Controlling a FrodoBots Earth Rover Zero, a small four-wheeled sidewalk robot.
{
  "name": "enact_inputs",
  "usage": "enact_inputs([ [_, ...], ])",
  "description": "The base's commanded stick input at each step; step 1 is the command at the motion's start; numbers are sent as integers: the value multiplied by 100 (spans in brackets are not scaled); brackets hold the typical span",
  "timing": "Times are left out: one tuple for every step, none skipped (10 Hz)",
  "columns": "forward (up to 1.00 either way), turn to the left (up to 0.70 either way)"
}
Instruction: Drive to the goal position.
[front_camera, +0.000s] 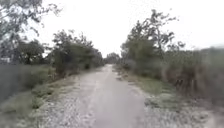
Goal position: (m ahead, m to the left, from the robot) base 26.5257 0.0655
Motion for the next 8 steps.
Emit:
enact_inputs([
  [85, 0],
  [85, 0],
  [85, 0],
  [85, 0],
  [85, 0],
  [85, 0],
  [85, 0],
  [85, 0],
])
